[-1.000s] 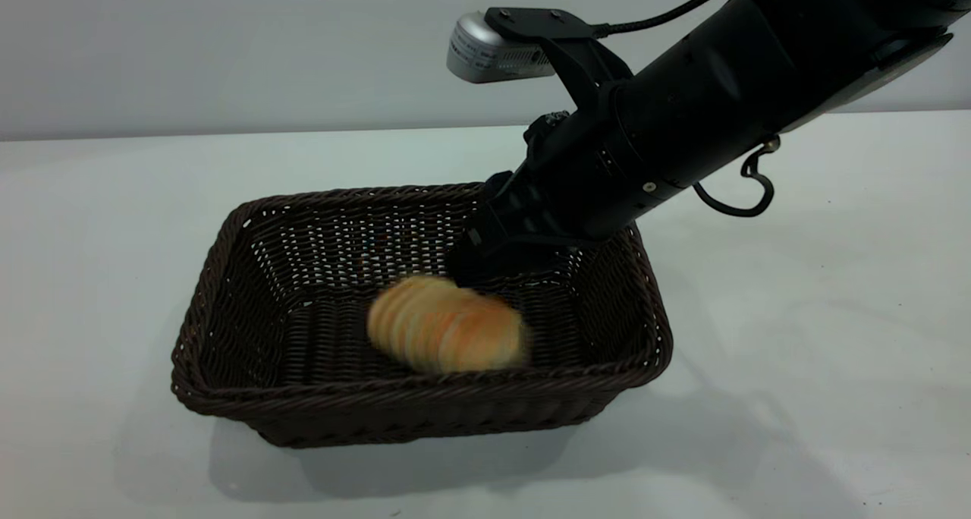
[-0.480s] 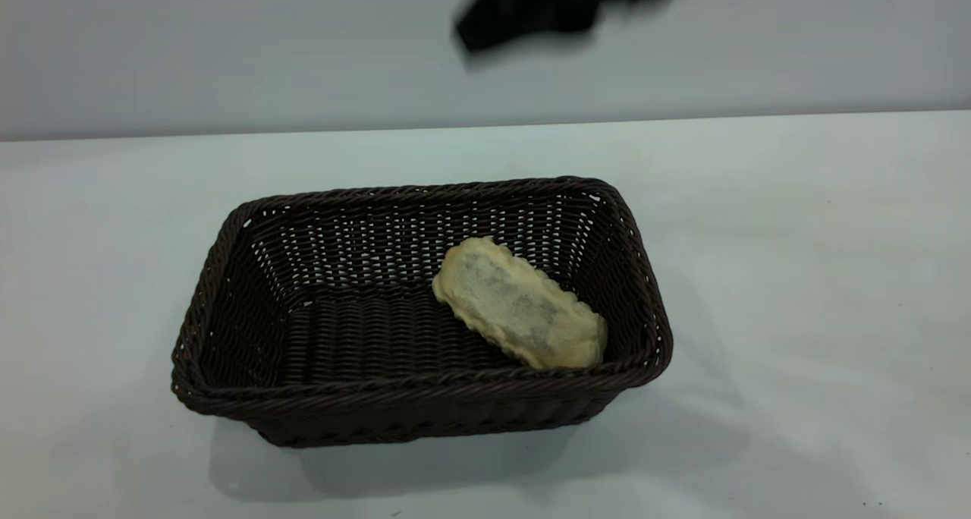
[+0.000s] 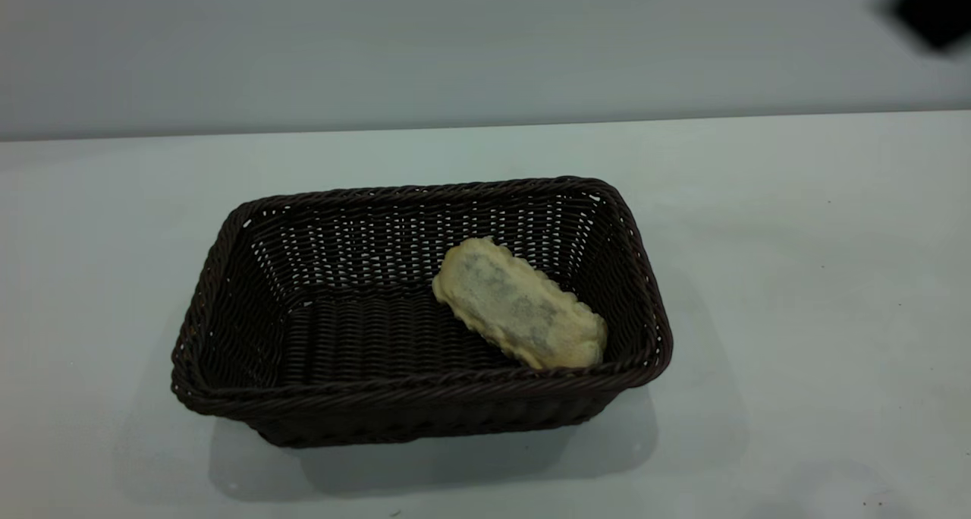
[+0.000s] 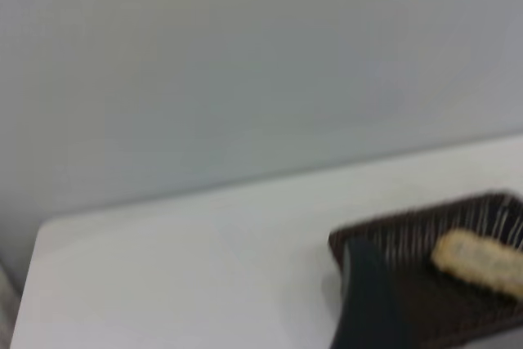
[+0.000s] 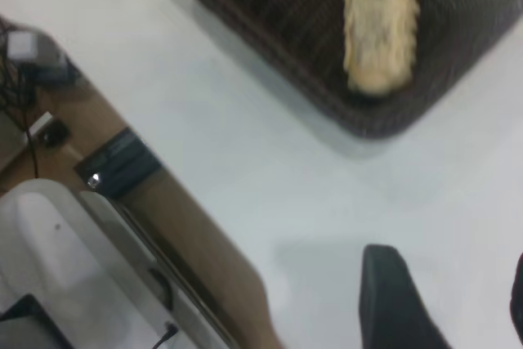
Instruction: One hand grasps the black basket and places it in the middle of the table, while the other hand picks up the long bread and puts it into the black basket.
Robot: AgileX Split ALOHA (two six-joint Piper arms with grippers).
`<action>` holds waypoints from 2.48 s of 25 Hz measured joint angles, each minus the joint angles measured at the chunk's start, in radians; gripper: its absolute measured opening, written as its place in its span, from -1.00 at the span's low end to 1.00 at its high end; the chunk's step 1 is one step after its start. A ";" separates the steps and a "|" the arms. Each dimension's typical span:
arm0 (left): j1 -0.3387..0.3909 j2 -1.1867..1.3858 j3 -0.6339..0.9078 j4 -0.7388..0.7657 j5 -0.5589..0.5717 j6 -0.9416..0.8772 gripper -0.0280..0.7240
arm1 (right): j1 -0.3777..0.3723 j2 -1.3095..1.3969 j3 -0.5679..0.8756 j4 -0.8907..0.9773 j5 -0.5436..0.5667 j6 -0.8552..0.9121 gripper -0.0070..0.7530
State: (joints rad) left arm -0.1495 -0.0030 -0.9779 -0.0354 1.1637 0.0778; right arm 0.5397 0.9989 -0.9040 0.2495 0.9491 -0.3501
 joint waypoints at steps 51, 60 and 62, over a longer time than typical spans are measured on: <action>0.000 -0.023 0.489 0.013 -0.029 -0.017 0.47 | -0.151 -0.911 0.424 -0.057 0.181 0.079 -0.20; 0.053 -0.023 0.489 0.013 -0.029 -0.016 0.47 | -0.630 -0.911 0.424 -0.050 0.181 0.079 -0.20; 0.058 -0.023 0.489 0.013 -0.029 -0.016 0.47 | -0.605 -0.911 0.424 -0.048 0.181 0.079 -0.20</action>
State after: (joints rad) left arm -0.0920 -0.0258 -0.4892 -0.0222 1.1351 0.0615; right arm -0.0649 0.0880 -0.4799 0.2018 1.1300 -0.2706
